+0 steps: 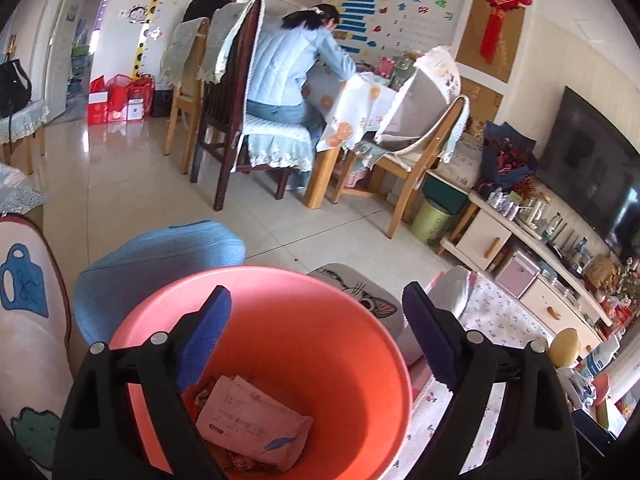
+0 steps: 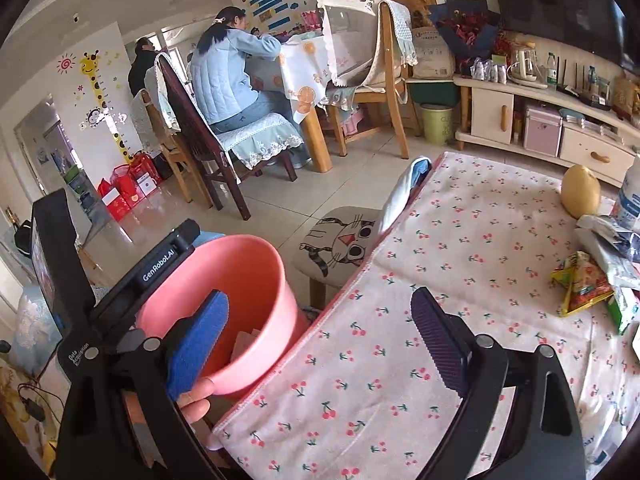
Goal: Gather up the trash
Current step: 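Withdraw both open tools from the bucket back over the table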
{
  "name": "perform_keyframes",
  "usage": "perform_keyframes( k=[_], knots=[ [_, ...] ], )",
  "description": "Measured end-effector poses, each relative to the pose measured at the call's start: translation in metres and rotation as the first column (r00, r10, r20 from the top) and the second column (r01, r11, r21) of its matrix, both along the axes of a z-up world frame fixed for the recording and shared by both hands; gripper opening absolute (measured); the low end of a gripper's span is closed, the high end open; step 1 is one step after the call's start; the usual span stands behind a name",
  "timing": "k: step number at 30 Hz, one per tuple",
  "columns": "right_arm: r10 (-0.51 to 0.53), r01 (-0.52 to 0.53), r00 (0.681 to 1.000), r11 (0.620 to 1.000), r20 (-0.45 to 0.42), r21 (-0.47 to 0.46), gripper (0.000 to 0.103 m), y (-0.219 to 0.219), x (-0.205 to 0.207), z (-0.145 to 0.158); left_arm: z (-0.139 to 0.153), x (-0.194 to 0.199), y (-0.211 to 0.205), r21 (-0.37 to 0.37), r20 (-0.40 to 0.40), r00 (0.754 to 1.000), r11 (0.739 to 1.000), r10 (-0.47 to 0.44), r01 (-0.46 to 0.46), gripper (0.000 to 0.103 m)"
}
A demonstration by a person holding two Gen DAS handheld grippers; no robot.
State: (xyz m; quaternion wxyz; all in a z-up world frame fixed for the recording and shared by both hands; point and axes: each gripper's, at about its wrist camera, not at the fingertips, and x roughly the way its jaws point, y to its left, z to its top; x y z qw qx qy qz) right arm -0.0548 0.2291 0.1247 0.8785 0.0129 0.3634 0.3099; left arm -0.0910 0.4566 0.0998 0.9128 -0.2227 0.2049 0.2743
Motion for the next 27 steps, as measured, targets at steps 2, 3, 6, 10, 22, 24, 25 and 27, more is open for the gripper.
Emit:
perform_keyframes(
  k=[2, 3, 6, 10, 22, 24, 25, 27],
  knots=[
    [-0.011, 0.012, 1.0, 1.0, 0.024, -0.019, 0.092, -0.011, -0.005, 0.0, 0.002, 0.004, -0.011, 0.005, 0.025, 0.999, 0.999, -0.039, 0.039, 0.088],
    [-0.018, 0.019, 0.999, 0.999, 0.039, -0.03, 0.092, -0.017, -0.008, 0.0, 0.003, 0.005, -0.016, 0.011, 0.03, 0.998, 0.998, -0.057, 0.057, 0.088],
    [-0.039, 0.044, 0.996, 0.997, 0.076, -0.065, 0.093, -0.03, -0.014, 0.001, 0.006, 0.013, -0.033, 0.051, 0.01, 0.996, 0.994, -0.094, 0.094, 0.088],
    [-0.051, 0.061, 0.993, 0.994, 0.102, -0.09, 0.093, -0.05, -0.02, 0.003, 0.008, 0.017, -0.055, 0.098, -0.039, 0.991, 0.987, -0.125, 0.128, 0.094],
    [-0.111, 0.116, 0.987, 0.992, 0.119, -0.039, 0.096, -0.101, -0.031, 0.0, 0.002, 0.032, -0.085, 0.093, -0.169, 0.972, 0.979, -0.164, 0.181, 0.096],
    [-0.124, 0.127, 0.987, 0.992, 0.104, -0.025, 0.096, -0.109, -0.03, -0.001, 0.002, 0.033, -0.088, 0.088, -0.163, 0.97, 0.977, -0.179, 0.195, 0.096],
    [-0.129, 0.131, 0.987, 0.991, 0.096, -0.018, 0.096, -0.114, -0.029, -0.002, 0.002, 0.034, -0.089, 0.088, -0.163, 0.969, 0.976, -0.185, 0.201, 0.096],
    [-0.137, 0.138, 0.987, 0.99, 0.081, -0.006, 0.096, -0.122, -0.027, -0.004, 0.002, 0.037, -0.094, 0.094, -0.166, 0.966, 0.973, -0.196, 0.213, 0.096]
  ],
)
